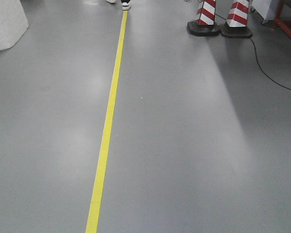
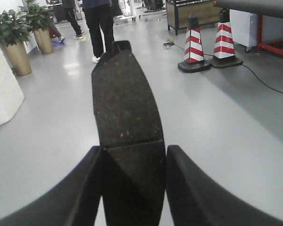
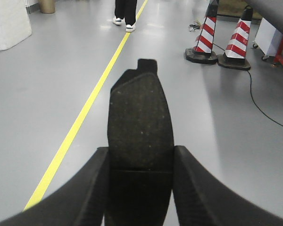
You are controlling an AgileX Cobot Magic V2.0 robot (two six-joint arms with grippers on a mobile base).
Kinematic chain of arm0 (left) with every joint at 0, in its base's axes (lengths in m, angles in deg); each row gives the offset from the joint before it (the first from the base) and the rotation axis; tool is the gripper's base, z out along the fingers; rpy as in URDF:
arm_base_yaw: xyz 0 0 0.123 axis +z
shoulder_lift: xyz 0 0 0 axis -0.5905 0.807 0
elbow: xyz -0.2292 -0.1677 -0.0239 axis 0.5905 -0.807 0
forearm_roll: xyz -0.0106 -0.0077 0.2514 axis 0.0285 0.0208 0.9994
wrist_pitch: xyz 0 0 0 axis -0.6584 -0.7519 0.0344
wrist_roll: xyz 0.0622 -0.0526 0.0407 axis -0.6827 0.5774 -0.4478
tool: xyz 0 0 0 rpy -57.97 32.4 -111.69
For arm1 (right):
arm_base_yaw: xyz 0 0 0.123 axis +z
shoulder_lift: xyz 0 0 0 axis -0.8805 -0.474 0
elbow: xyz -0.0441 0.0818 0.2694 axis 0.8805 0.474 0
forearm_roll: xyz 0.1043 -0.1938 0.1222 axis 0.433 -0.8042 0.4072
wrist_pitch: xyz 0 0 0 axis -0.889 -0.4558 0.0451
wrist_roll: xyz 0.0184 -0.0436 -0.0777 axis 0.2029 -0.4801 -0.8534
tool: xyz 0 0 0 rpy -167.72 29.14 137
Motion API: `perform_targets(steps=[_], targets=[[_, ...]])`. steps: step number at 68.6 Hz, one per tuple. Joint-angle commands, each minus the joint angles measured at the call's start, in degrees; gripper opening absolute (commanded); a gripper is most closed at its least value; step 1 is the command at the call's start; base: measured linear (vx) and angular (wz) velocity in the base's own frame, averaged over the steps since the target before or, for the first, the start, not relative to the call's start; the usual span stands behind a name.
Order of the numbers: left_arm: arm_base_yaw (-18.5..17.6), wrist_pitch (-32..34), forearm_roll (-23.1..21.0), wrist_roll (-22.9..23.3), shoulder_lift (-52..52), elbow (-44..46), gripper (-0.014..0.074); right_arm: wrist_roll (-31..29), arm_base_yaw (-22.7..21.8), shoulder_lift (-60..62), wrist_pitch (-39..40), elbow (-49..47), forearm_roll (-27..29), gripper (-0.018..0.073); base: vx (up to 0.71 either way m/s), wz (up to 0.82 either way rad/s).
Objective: Move and align brake pads A on conveyor
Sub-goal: 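Drive the base from the table to the dark conveyor belt holding both pads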
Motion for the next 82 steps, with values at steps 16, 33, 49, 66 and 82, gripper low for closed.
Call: perform_targets(steps=[16,33,49,66,82], targets=[[-0.2,4.9,-1.2,0.1,0.4,1.8,0.0136,-0.3,-0.2,-0.4,5.1,-1.5,0.0,0.0008,0.68,0.03],[-0.2,4.9,-1.2,0.1,0.4,1.8,0.0136,-0.3,-0.2,-0.4,5.1,-1.5,0.0,0.0008,0.69,0.06],[-0.2,4.9,-1.2,0.1,0.4,1.8,0.0136,-0.3,-0.2,-0.4,5.1,-1.5,0.0,0.0008,0.70,0.01],[-0.2,4.9,-1.2,0.1,0.4,1.8,0.0136,-0.3,-0.2,-0.4,5.2,-1.5,0.0,0.0008,0.74,-0.06],[-0.2,4.9,-1.2,0.1,0.4,1.8,0.0136,-0.3,-0.2,-0.4,5.2,-1.5,0.0,0.0008,0.74,-0.08]])
